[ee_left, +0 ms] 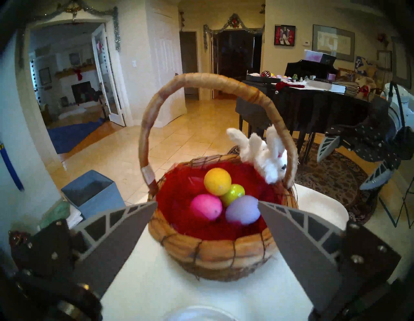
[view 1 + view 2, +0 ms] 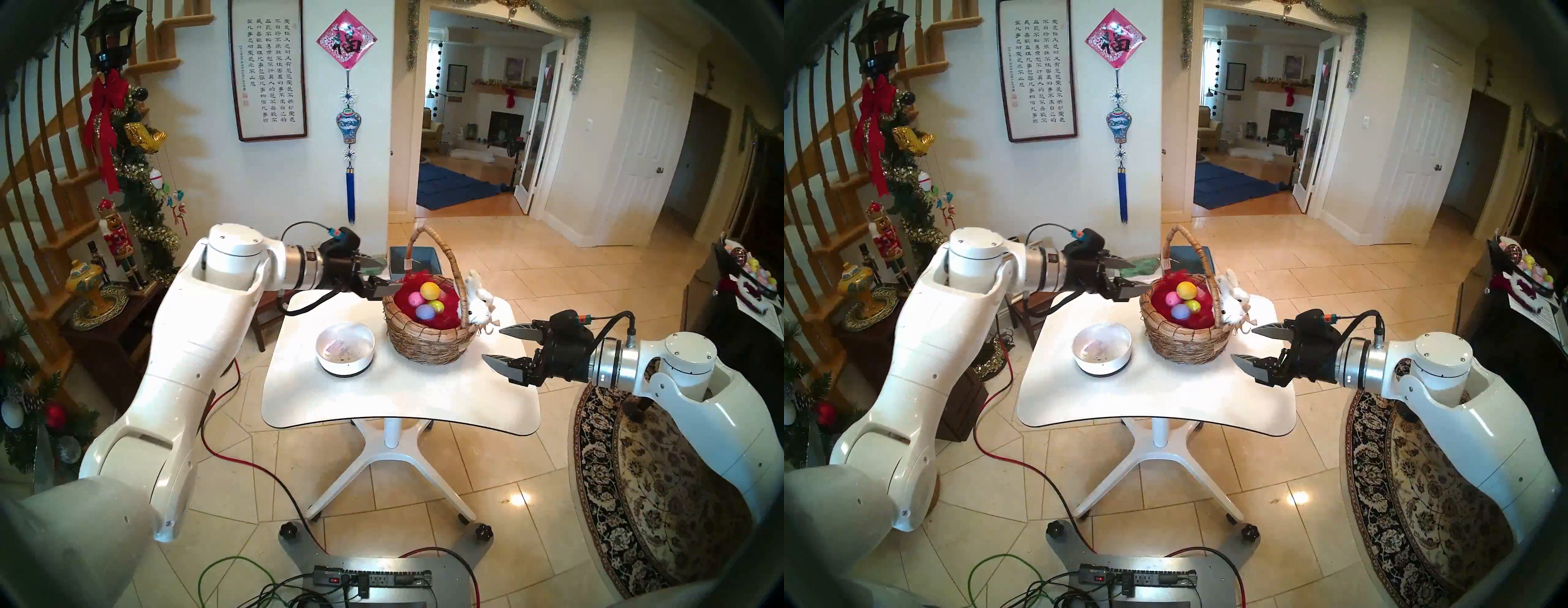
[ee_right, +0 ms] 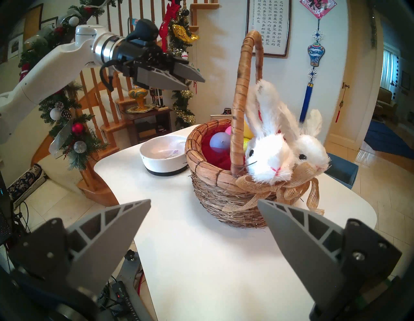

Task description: Put easter egg into basket

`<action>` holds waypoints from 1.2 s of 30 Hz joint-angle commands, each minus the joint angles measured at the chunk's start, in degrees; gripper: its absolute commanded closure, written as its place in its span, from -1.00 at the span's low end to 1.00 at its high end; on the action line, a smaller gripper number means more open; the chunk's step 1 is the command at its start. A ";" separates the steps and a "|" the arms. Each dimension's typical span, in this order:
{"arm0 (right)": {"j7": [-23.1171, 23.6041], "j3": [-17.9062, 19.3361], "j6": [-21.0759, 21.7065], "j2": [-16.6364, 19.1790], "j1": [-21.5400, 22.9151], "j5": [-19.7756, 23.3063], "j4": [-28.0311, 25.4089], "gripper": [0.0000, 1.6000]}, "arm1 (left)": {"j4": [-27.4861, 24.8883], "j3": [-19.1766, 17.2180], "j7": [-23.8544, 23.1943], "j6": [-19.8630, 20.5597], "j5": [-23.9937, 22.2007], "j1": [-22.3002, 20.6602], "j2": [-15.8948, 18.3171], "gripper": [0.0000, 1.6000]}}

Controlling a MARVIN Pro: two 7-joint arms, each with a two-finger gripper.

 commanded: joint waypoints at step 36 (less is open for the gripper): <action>-0.08 0.55 -0.14 0.10 0.08 0.10 -0.10 -1.00 | -11.99 -14.54 9.86 -12.26 -5.19 26.35 1.00 -1.00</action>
